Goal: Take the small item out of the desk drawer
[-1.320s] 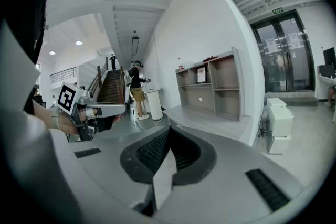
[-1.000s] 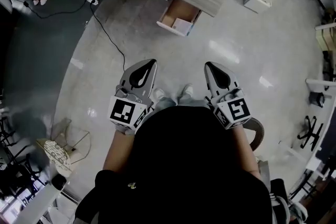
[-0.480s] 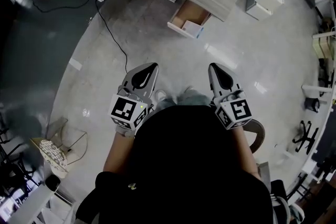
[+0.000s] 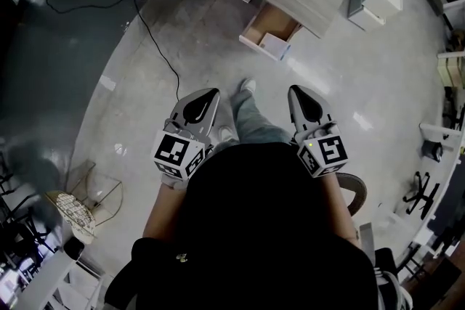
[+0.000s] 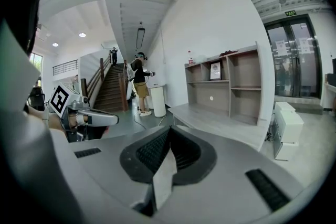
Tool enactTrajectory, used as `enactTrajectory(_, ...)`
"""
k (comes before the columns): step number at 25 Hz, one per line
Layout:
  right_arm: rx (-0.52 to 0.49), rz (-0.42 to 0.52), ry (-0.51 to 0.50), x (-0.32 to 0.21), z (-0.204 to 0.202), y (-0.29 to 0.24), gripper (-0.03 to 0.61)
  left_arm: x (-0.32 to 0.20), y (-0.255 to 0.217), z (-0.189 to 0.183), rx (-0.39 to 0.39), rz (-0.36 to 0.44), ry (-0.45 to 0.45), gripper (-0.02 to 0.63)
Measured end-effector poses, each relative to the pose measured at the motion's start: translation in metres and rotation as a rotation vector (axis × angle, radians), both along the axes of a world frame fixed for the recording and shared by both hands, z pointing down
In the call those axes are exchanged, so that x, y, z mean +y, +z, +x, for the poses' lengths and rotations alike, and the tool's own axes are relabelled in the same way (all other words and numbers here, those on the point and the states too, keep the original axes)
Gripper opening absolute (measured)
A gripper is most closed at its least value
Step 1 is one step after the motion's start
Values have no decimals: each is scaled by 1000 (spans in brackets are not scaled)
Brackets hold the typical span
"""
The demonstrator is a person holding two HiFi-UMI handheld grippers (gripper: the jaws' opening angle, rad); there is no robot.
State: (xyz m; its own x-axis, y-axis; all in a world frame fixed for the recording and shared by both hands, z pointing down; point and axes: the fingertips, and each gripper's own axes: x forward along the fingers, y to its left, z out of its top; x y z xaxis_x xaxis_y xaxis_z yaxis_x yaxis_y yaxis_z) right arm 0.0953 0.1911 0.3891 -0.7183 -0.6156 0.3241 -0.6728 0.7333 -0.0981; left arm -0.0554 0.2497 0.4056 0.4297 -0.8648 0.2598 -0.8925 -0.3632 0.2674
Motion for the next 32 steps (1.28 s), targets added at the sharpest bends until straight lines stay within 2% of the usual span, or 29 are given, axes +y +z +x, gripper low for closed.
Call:
enactTrajectory(10,-25,-45,-4,-138,-28,11,-3,-137,1,-25,-40,-24,18,9)
enactTrajectory(19,-43,-78,64,-245,5,22,-3,-245,-5,3,-85,-50,94,9)
enactTrajectory(25,-31,-155,128,-274,27,58,-3,-282,-2,20,-119,-84,164,9)
enactTrajectory(32,15,-261,230,-278,51,113,-2,-308,5,31,-135,-118,271,9)
